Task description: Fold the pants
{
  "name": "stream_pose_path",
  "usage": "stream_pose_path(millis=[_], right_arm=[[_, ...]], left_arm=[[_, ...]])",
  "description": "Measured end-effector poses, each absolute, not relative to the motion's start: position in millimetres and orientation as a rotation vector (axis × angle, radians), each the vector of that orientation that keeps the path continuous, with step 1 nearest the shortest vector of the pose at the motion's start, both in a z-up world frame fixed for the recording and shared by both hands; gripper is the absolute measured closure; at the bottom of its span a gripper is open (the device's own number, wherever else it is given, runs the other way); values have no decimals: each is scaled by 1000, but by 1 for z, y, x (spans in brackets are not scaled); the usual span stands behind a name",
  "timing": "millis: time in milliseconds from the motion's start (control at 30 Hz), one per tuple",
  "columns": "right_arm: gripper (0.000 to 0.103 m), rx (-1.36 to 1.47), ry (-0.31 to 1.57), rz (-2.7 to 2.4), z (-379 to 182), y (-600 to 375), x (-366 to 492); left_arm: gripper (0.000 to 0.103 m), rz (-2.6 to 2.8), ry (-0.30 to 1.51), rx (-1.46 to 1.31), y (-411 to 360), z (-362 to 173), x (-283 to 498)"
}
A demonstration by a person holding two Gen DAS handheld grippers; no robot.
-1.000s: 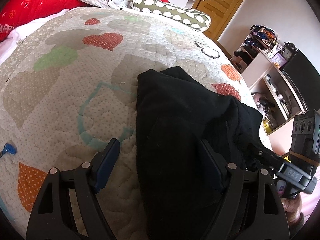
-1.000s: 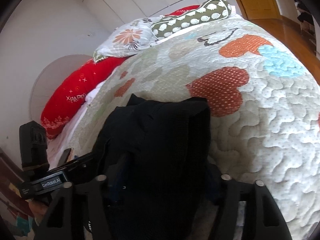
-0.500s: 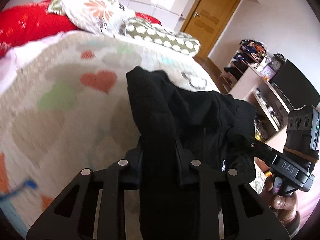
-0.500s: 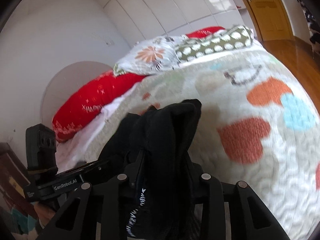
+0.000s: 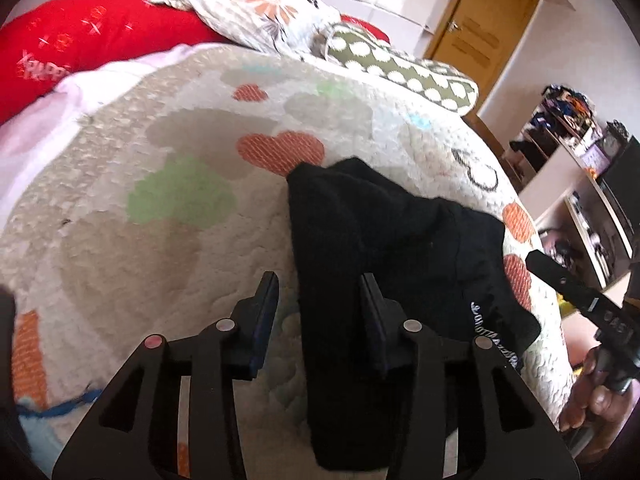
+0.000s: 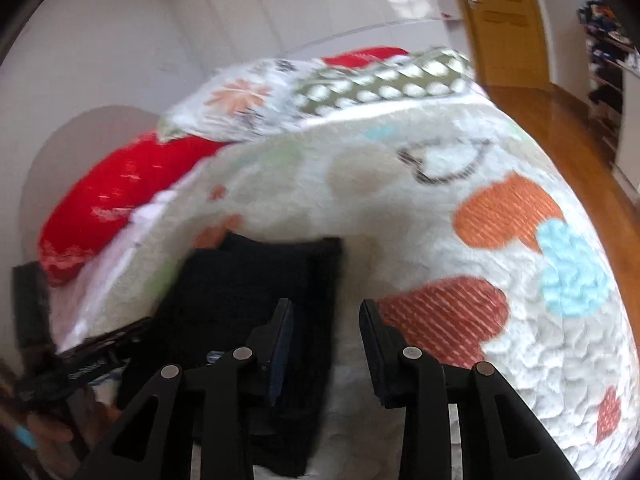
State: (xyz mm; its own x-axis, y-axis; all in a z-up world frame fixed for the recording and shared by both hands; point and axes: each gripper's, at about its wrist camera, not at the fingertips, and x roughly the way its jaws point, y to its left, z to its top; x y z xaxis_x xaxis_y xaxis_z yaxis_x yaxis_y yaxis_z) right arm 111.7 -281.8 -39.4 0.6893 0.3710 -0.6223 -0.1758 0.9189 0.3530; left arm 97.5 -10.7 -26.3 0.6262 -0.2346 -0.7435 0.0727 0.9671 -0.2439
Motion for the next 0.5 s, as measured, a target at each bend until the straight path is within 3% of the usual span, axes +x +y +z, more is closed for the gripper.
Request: stream_pose_path(millis=[267,433,500], right_arm=[[70,126,753,437,-28,-218,138],[70,103,822,400,-66,-210,164],[70,121,813,411,-64,-214,162]], left_arm=[[62,-147,836,-94,-36,-29,78],[48,-120,843,-71,-41,-44,82],[48,-119,846,-79,-40,-44,82]])
